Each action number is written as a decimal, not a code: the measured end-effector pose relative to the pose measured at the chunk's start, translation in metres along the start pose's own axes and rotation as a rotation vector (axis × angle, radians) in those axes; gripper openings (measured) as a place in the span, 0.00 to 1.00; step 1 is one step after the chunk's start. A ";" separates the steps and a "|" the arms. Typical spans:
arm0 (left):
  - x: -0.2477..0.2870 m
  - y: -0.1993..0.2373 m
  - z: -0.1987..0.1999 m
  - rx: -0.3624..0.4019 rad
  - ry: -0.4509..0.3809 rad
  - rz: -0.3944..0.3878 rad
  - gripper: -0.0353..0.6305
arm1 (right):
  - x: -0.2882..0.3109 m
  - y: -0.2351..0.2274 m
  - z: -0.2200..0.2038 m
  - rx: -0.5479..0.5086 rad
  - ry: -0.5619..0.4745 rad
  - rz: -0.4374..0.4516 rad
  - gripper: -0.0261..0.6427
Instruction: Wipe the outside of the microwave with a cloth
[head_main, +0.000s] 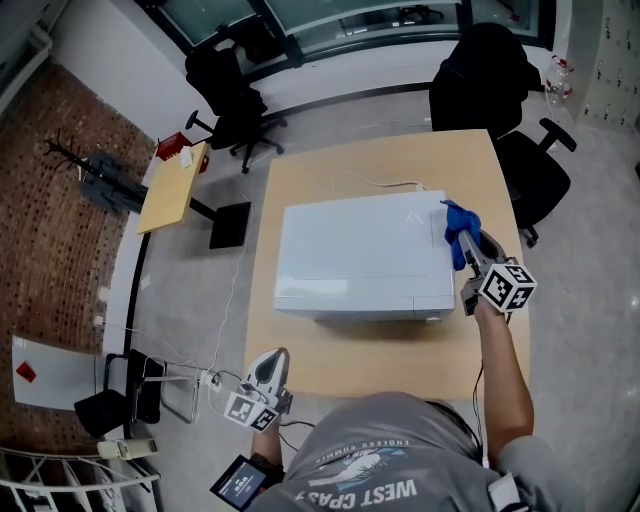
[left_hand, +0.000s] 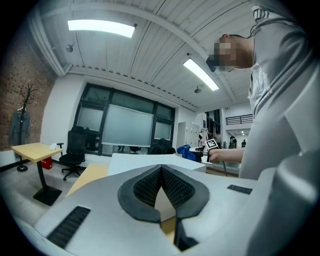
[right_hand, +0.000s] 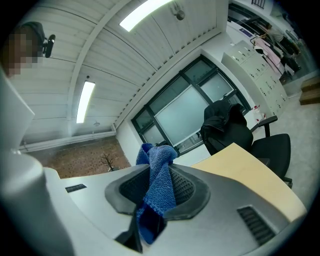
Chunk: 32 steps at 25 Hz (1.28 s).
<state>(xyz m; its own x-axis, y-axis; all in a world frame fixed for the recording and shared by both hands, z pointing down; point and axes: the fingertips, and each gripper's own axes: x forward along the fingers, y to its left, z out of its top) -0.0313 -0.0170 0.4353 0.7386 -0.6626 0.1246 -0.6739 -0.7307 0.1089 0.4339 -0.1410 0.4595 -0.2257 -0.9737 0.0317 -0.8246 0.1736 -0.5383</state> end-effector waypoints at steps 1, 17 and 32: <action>0.000 0.000 -0.001 -0.002 0.001 0.001 0.09 | 0.000 0.000 -0.001 0.001 0.003 -0.001 0.19; 0.004 -0.003 -0.007 -0.012 0.015 0.004 0.09 | -0.001 -0.013 -0.017 0.033 0.038 -0.009 0.19; 0.006 -0.003 -0.010 -0.025 0.021 0.005 0.09 | -0.001 -0.026 -0.032 0.070 0.065 -0.034 0.19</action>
<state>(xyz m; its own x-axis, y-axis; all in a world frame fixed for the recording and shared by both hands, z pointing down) -0.0248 -0.0170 0.4456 0.7348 -0.6624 0.1458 -0.6780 -0.7229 0.1328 0.4385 -0.1398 0.5003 -0.2329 -0.9669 0.1041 -0.7946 0.1274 -0.5937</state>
